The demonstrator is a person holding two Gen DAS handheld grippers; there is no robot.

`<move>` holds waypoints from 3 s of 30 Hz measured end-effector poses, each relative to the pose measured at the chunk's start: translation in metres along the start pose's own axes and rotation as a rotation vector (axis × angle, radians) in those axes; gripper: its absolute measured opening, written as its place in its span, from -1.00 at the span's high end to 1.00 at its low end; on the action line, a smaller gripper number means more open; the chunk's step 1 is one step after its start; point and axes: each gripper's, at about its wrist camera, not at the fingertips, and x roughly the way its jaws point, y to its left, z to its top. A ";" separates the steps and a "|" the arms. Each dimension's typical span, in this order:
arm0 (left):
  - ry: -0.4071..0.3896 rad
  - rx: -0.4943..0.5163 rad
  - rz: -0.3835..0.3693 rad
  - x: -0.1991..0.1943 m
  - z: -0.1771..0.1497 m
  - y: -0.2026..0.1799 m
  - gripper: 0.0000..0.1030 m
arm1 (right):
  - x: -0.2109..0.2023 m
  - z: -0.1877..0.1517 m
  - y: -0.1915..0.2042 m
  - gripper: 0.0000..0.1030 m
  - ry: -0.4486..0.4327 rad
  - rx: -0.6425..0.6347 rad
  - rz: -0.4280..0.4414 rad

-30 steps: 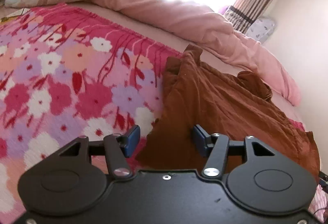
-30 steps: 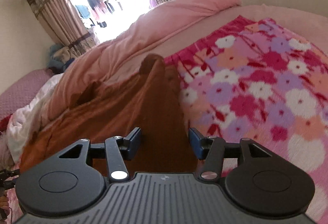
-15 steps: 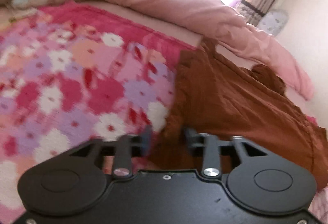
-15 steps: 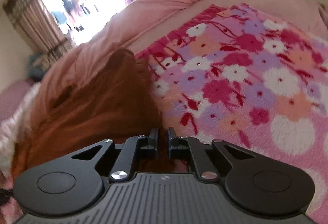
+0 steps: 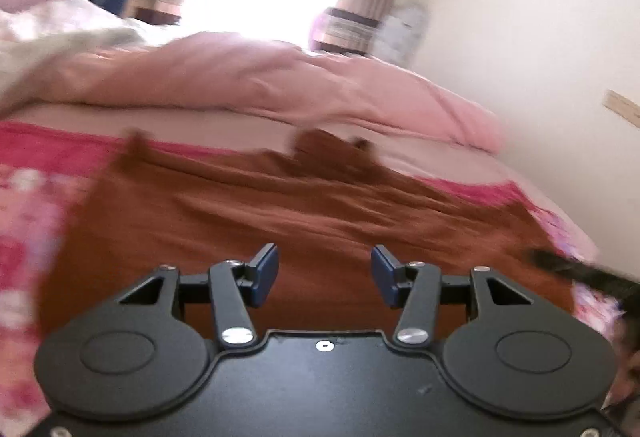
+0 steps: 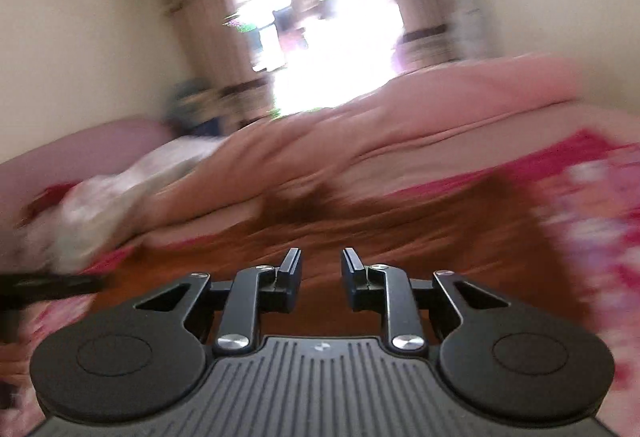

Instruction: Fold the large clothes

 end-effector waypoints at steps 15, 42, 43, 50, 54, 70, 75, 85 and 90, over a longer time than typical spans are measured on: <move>0.084 -0.019 0.250 0.070 0.021 0.098 -0.03 | 0.054 -0.001 -0.074 0.66 0.097 0.046 -0.192; 0.196 -0.165 0.278 0.130 0.078 0.169 -0.09 | 0.118 0.044 -0.153 0.58 0.169 0.149 -0.371; 0.199 -0.167 0.279 0.130 0.079 0.169 -0.08 | 0.118 0.043 -0.155 0.58 0.166 0.162 -0.368; 0.091 -0.129 0.268 0.066 0.074 0.149 -0.05 | 0.073 0.053 -0.136 0.53 0.074 0.172 -0.340; 0.044 -0.075 0.266 0.014 0.047 0.131 -0.06 | 0.017 0.041 -0.110 0.47 0.022 0.086 -0.296; 0.070 -0.074 0.317 0.007 -0.015 0.129 -0.11 | -0.018 -0.027 -0.138 0.48 0.044 0.199 -0.373; 0.040 -0.126 0.318 -0.011 -0.002 0.127 -0.07 | -0.026 -0.027 -0.139 0.48 0.036 0.235 -0.378; 0.046 -0.162 0.316 -0.021 -0.020 0.137 -0.11 | -0.042 -0.025 -0.122 0.47 0.023 0.192 -0.378; 0.024 -0.256 0.294 -0.015 -0.027 0.156 -0.12 | -0.032 -0.035 -0.122 0.47 0.042 0.205 -0.406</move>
